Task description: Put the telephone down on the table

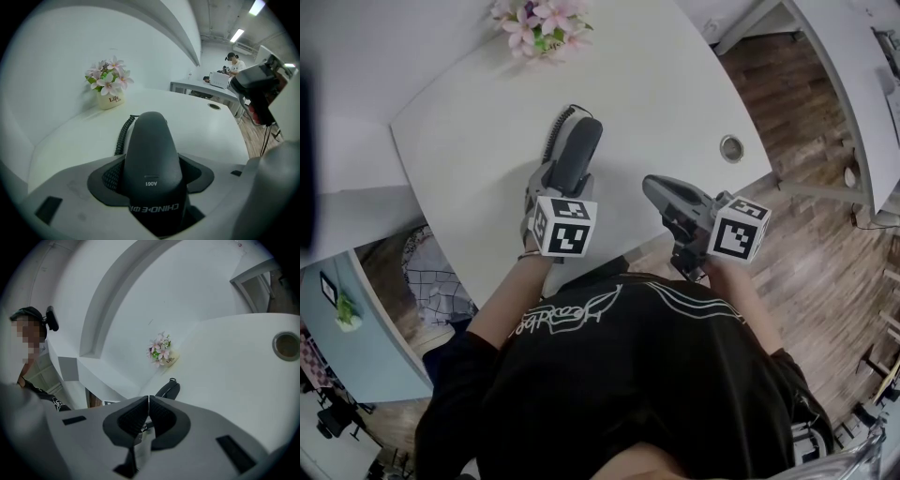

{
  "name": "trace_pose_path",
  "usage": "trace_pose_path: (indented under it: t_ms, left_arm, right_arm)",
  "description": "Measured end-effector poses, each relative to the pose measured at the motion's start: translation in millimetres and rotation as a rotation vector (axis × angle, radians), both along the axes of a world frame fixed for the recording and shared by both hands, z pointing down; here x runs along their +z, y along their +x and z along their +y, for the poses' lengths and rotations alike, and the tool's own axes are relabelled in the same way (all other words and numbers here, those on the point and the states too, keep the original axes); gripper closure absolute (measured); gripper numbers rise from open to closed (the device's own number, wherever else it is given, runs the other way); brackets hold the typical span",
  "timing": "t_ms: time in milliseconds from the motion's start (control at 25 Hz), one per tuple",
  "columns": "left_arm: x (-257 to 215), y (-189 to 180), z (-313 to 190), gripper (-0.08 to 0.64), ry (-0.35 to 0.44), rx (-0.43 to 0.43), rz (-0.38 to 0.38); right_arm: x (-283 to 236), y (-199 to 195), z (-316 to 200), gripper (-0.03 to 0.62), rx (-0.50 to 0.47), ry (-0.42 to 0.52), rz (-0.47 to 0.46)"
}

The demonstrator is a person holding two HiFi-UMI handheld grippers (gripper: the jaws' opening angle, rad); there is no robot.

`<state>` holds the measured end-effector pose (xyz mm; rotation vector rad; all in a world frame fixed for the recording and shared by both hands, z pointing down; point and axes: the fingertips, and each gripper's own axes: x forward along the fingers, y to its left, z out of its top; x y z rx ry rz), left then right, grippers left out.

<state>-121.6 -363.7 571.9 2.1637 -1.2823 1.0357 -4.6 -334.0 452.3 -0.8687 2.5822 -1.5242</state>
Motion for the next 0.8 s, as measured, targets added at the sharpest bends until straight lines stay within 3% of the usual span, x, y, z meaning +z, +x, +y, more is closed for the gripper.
trace_pose_path:
  t_ms: [200,440,800]
  left_arm:
    - [-1,5,-1,0.262,0.009,0.001,0.05]
    - [-13,7,-1,0.224,0.005,0.006,0.179]
    - [-63,-20,27,0.224,0.071,-0.089,0.317]
  right_arm:
    - [1,0,1,0.552,-0.006,0.002,0.0]
    - [-5,0,6,0.552,-0.018,0.015,-0.011]
    - [-23,18,36,0.552,-0.028,0.064,-0.014]
